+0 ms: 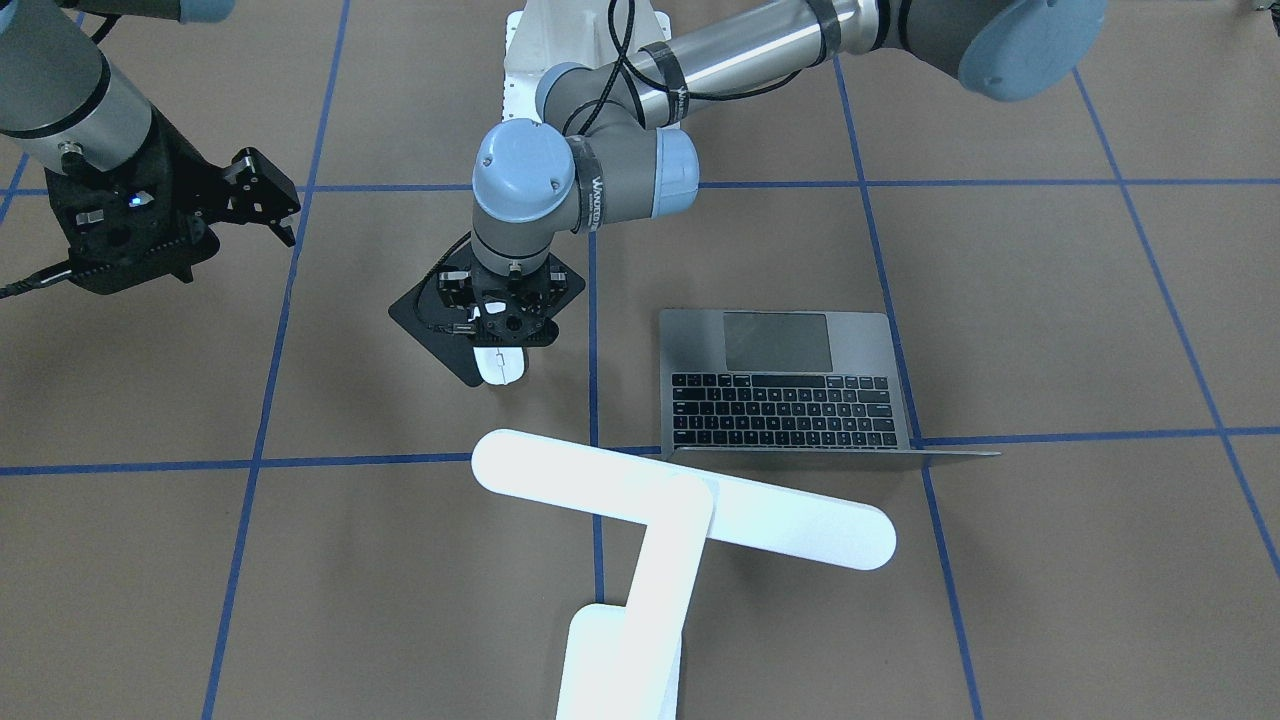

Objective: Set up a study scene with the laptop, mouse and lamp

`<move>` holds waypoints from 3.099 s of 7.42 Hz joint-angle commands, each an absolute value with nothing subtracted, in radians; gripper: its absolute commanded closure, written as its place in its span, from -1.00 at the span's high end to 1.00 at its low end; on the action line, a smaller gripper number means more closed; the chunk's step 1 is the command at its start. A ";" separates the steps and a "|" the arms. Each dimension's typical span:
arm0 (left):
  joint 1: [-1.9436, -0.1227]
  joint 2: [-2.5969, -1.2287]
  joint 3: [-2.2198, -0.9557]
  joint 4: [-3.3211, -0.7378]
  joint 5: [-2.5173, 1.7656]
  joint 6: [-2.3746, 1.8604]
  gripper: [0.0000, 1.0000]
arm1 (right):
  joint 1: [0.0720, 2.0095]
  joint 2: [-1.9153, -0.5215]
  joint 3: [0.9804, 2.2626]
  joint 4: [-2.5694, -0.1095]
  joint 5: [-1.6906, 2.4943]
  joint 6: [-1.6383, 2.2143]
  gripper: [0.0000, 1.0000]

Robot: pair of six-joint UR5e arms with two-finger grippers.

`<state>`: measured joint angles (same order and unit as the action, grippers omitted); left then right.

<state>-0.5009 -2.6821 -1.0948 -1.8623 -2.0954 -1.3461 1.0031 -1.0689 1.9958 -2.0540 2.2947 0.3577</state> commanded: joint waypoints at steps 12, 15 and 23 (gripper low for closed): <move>-0.838 -1.984 -1.963 -1.490 -2.259 -0.861 1.00 | 1.178 -1.126 1.884 -1.962 2.184 0.357 1.00; -1.058 -1.751 -1.964 -1.494 -2.298 -0.474 1.00 | 1.186 -1.166 1.881 -1.960 2.213 0.359 1.00; -1.543 -1.567 -1.637 -1.529 -2.326 0.215 1.00 | 1.523 -1.536 1.770 -1.828 2.313 -0.009 1.00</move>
<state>-1.5139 -1.6061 -1.6488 -1.5137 -2.3232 0.1829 1.5008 -1.4294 1.7773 -1.9272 2.3147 0.0178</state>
